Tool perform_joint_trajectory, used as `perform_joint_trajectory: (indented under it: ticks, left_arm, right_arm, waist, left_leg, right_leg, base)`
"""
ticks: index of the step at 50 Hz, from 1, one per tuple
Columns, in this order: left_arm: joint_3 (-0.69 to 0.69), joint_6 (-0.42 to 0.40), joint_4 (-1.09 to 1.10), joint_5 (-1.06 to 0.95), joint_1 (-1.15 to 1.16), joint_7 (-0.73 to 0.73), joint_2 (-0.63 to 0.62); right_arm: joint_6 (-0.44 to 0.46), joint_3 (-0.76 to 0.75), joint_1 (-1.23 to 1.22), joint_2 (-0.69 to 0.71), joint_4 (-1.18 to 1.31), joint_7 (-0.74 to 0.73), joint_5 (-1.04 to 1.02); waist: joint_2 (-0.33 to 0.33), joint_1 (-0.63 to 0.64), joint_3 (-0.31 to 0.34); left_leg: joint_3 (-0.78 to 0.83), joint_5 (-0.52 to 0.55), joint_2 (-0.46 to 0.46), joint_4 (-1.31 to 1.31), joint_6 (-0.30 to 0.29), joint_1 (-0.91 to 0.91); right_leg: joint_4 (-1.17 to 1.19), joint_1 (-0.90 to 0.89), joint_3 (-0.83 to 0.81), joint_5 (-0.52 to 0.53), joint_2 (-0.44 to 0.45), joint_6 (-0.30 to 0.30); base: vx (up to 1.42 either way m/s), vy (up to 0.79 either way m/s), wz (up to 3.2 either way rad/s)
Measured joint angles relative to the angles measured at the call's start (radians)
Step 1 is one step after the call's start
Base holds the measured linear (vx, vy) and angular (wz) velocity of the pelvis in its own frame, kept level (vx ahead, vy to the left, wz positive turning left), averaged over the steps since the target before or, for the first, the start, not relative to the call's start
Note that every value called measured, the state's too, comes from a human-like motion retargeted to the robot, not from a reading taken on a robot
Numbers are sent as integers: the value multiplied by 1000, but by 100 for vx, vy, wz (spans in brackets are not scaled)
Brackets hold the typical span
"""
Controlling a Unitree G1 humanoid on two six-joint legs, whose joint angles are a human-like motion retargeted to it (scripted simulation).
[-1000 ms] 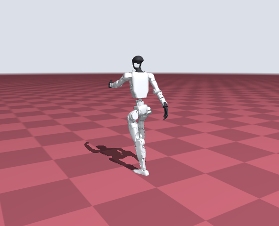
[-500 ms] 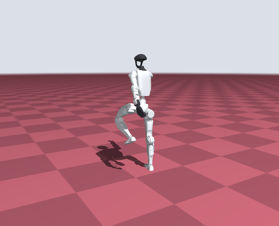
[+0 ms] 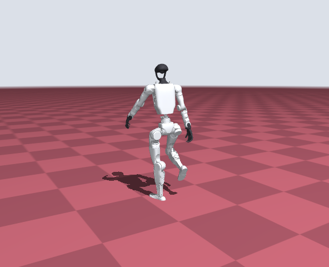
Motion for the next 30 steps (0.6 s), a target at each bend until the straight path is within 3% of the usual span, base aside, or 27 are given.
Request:
perform_joint_trajectory:
  ticks: [4, 8, 12, 16, 18, 20, 22, 23, 25, 26, 28, 30]
  left_arm:
    - [-6, -24, -96, -118, -205, 29, 85]
    - [-41, -40, -169, -205, -370, 48, 106]
    - [-41, -36, -205, -203, -458, 25, 69]
    - [-10, -51, -241, -225, -415, -6, -19]
    - [-5, -71, -266, -265, -344, -6, -81]
    - [-15, -75, -284, -324, -262, 36, -144]
    - [-35, -70, -274, -240, -141, 18, -183]
    - [-51, -96, -257, -173, -58, -8, -200]
    - [-63, -104, -193, -56, 123, -52, -222]
    - [-52, -86, -146, -59, 227, -97, -225]
    - [-13, -46, -28, -43, 415, -194, -224]
    - [29, -36, 93, -44, 585, -152, -217]
  right_arm:
    - [-27, -73, 226, -83, -9, 83, 99]
    - [-35, -73, 393, -112, -28, 152, 207]
    - [-15, -62, 449, -95, 7, 204, 205]
    - [-17, -91, 399, -73, 17, 201, 247]
    - [-21, -107, 339, -65, 11, 168, 290]
    - [13, -132, 249, -54, 10, 101, 295]
    - [44, -133, 140, -33, 22, 80, 183]
    - [18, -105, 90, -24, 24, 80, 174]
    - [-12, 9, -44, -10, 28, 70, 223]
    - [-11, 55, -119, -9, 24, 47, 218]
    - [-5, 93, -280, -17, -6, 19, 160]
    - [-24, 22, -435, -46, -83, -99, 89]
  waist:
    - [43, -153, -5]
    - [62, -234, 13]
    - [54, -233, -3]
    - [58, -208, -44]
    - [65, -210, -35]
    - [36, -230, 42]
    - [-34, -159, 66]
    - [-57, -98, 61]
    - [-92, 17, 80]
    - [-118, 44, 85]
    - [-148, 83, 39]
    - [-137, 96, -7]
  left_leg:
    - [-94, -34, 15, 0, -1, 55]
    - [-158, -67, 23, 0, 28, 128]
    - [-177, -97, 12, 0, 33, 183]
    - [-192, -115, -2, 0, 26, 205]
    - [-221, -120, -3, 0, 19, 245]
    - [-286, -131, -19, 21, 21, 347]
    - [-297, -125, -87, 55, 53, 408]
    - [-273, -100, -119, 88, 76, 416]
    - [-189, -38, -160, 213, 97, 410]
    - [-132, -64, -152, 467, 80, 308]
    - [-60, -178, -96, 972, 96, 30]
    - [-54, -307, 9, 1473, 127, -270]
  right_leg:
    - [195, -204, -74, -80, -81, -17]
    - [159, -297, -113, -128, -150, -35]
    - [-108, -295, -138, -144, -183, -53]
    - [-669, -135, -221, -123, -203, -49]
    - [-1109, 73, -287, -72, -182, -16]
    - [-1677, 424, -346, 140, -143, 51]
    - [-1893, 571, -322, 360, -160, 127]
    - [-1869, 571, -292, 386, -177, 158]
    - [-1868, 623, -220, 376, -184, 177]
    - [-1867, 648, -193, 350, -208, 158]
    - [-1871, 619, -144, 331, -220, 122]
    - [-1889, 593, -136, 309, -198, 116]
  base:
    - [59, 9, 120]
    - [58, -1, 94]
    - [56, -8, 34]
    - [56, -9, 27]
    - [67, -12, 92]
    - [79, -19, 115]
    - [77, -29, -48]
    - [71, -30, -171]
    - [66, -30, -209]
    - [58, -27, -165]
    - [45, -21, -94]
    - [47, -9, -38]
